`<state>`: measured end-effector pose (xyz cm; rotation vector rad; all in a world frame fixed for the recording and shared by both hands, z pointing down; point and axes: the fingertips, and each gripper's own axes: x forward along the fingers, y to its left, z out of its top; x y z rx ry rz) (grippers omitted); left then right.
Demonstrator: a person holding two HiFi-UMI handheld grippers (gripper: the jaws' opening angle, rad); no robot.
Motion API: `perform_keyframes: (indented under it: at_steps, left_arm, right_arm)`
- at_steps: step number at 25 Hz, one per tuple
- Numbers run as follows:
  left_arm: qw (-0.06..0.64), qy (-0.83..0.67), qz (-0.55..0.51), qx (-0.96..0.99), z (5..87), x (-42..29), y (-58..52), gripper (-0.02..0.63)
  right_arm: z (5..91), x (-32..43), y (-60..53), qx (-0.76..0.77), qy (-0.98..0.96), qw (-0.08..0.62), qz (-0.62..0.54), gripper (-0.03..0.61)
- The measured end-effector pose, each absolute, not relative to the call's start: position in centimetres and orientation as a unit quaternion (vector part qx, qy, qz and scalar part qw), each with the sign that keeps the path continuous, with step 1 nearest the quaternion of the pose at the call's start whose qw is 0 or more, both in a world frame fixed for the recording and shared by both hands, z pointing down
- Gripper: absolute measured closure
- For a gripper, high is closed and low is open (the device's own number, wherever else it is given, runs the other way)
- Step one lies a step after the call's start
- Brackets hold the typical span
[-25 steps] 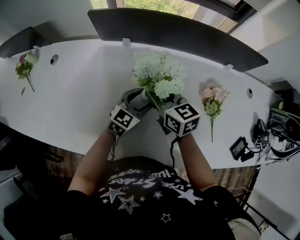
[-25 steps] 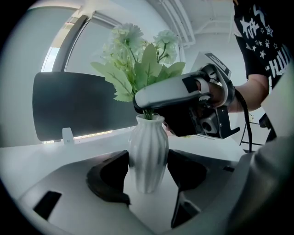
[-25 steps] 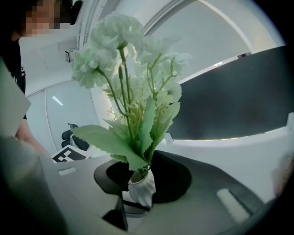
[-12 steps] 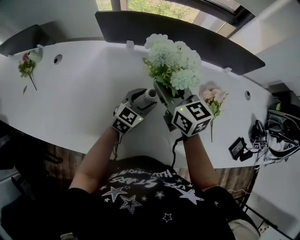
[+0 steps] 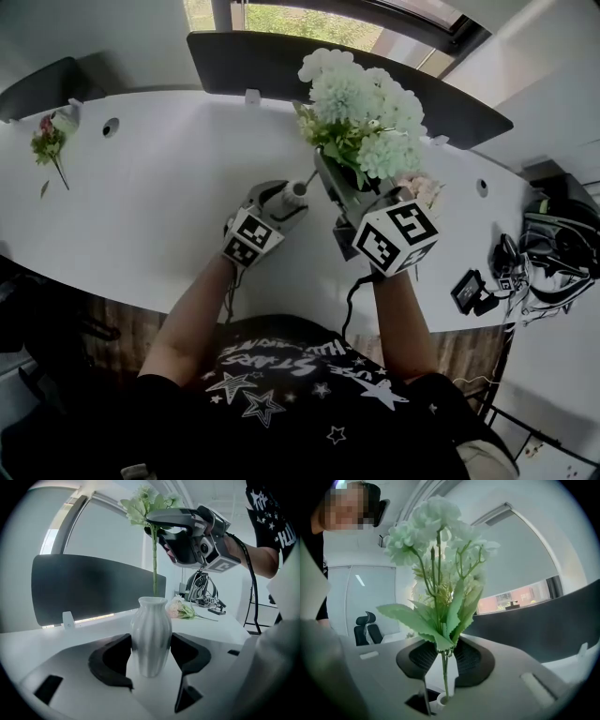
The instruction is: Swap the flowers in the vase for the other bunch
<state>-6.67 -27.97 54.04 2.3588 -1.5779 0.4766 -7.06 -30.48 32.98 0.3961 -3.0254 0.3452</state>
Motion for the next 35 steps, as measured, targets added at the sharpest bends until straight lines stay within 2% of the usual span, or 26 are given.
perform_keyframes:
  at_steps: [6, 10, 20, 27, 35]
  left_arm:
    - [0.132, -0.545, 0.164, 0.812, 53.9, -6.8, -28.0, 0.341]
    - [0.133, -0.546, 0.163, 0.811, 53.9, -7.0, -27.9, 0.341]
    - [0.134, -0.549, 0.165, 0.808, 53.9, -6.8, -28.0, 0.341]
    - [0.136, -0.551, 0.163, 0.807, 54.0, -7.2, -27.9, 0.341]
    - [0.137, -0.551, 0.163, 0.807, 54.0, -7.1, -28.0, 0.341]
  right_arm:
    - [31.0, -6.5, -30.7, 0.136, -0.986, 0.034, 0.091, 0.487]
    - [32.0, -5.4, -31.9, 0.163, -0.980, 0.056, 0.100, 0.488]
    - [42.2, -2.0, -33.3, 0.210, -0.936, 0.145, 0.241, 0.491]
    - [49.4, -0.8, -33.3, 0.228, -0.905, 0.231, 0.276, 0.491]
    - [55.2, 0.1, -33.4, 0.247, -0.870, 0.274, 0.328, 0.492]
